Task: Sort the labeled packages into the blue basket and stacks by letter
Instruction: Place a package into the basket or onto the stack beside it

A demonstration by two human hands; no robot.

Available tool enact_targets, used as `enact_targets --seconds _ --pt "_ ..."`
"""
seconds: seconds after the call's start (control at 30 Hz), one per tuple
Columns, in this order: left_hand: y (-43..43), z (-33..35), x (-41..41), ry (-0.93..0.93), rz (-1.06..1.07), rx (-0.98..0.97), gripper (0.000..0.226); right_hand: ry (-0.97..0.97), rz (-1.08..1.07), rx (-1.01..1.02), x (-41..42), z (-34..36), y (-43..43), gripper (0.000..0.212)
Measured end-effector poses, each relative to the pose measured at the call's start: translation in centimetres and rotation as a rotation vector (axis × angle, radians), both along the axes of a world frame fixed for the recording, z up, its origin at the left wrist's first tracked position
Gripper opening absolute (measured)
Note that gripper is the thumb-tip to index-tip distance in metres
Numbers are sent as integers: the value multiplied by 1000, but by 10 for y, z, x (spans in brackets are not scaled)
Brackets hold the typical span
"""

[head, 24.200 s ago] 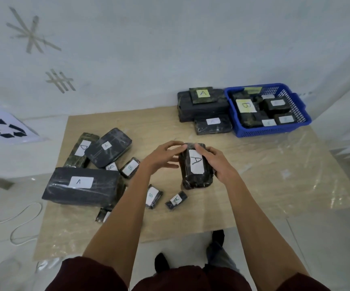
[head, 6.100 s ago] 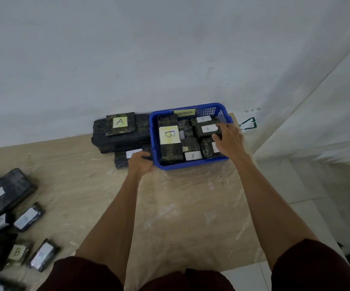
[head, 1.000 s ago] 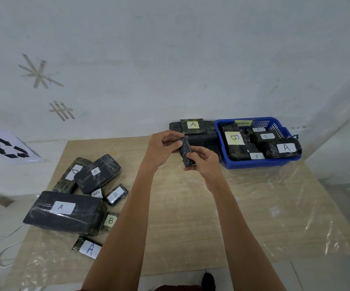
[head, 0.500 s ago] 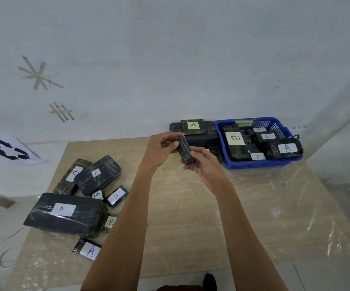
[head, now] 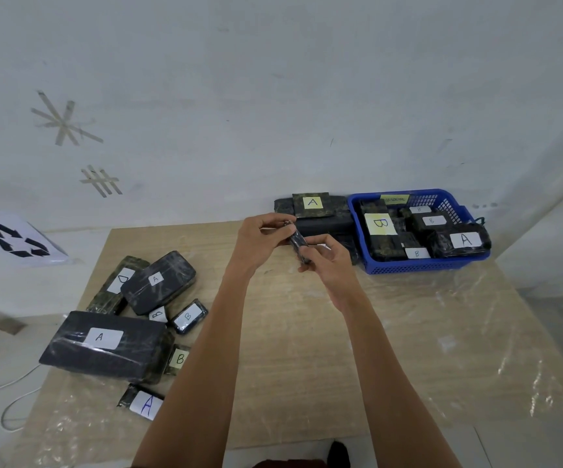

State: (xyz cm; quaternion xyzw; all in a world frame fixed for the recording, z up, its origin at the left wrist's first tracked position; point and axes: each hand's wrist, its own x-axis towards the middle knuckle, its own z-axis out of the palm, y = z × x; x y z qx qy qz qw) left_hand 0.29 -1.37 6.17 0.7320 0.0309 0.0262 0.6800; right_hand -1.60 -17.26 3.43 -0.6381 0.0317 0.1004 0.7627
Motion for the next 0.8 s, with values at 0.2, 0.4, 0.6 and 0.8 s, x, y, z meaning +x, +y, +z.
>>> enact_targets --seconds 0.2,0.4,0.6,0.8 --pt "-1 1 1 0 6 -5 16 9 -18 -7 2 0 0 16" --pt "-1 -1 2 -7 9 -13 16 11 -18 -11 4 1 0 14" --pt "3 -3 -2 3 40 -60 14 47 -69 77 6 0 -5 21" --pt "8 -9 -7 46 24 -130 13 62 -131 125 10 1 -10 25"
